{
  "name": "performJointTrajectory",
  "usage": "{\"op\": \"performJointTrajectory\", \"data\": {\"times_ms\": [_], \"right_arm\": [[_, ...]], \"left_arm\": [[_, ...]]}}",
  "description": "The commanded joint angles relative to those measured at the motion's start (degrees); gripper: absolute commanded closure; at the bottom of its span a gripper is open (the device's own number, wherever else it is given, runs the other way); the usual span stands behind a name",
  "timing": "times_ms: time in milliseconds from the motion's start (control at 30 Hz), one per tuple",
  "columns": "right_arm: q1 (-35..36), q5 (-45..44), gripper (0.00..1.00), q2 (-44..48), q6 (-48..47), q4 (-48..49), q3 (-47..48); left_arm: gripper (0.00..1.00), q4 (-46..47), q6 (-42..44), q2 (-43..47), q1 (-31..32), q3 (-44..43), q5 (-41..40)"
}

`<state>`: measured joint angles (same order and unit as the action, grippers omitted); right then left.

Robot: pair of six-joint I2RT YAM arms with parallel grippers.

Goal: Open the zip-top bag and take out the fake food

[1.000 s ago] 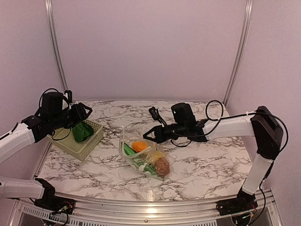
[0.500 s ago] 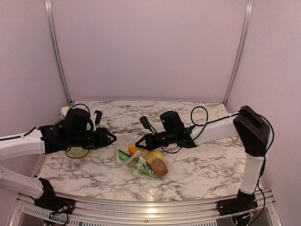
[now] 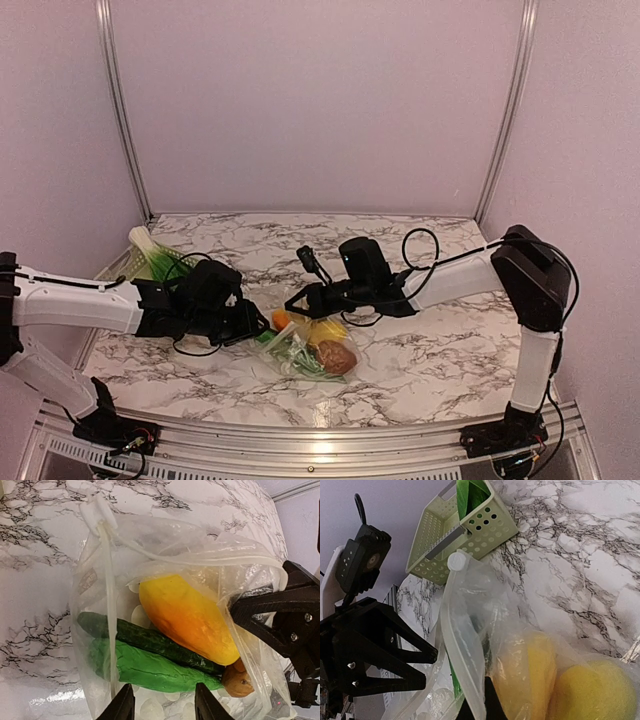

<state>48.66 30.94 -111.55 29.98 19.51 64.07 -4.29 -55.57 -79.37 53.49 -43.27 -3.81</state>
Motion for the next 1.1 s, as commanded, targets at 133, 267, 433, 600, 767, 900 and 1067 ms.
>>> {"op": "performJointTrajectory", "data": {"times_ms": [133, 267, 433, 600, 767, 900, 1067], "right_arm": [[0.9, -0.4, 1.00, -1.1, 0.4, 1.8, -0.3], [1.3, -0.1, 1.00, -1.7, 0.7, 2.2, -0.3], [1.3, -0.6, 1.00, -2.1, 1.0, 2.0, -0.6], [1.3, -0.9, 1.00, -2.3, 0.8, 1.7, -0.7], [1.3, -1.9, 1.00, -2.4, 0.1, 0.8, -0.8], [0.9, -2.1, 1.00, -2.2, 0.4, 1.1, -1.7], [0.2, -2.7, 1.00, -1.4, 1.0, 2.0, -2.6]], "left_arm": [[0.48, -3.2, -6.9, -7.6, 0.1, -2.5, -5.7], [0.44, -4.8, -8.7, -10.8, 0.1, -4.6, -8.4], [0.41, -8.8, -10.8, -16.5, 0.0, -9.6, -10.4], [0.42, -11.2, -11.1, -22.4, 0.0, -14.0, -10.7], [0.53, -10.1, -11.1, -24.2, -0.1, -14.6, -9.9], [0.70, -7.0, -7.8, -20.2, 0.2, -14.4, -11.2], [0.84, -4.9, -5.8, -14.7, 0.3, -13.1, -13.3]]}}
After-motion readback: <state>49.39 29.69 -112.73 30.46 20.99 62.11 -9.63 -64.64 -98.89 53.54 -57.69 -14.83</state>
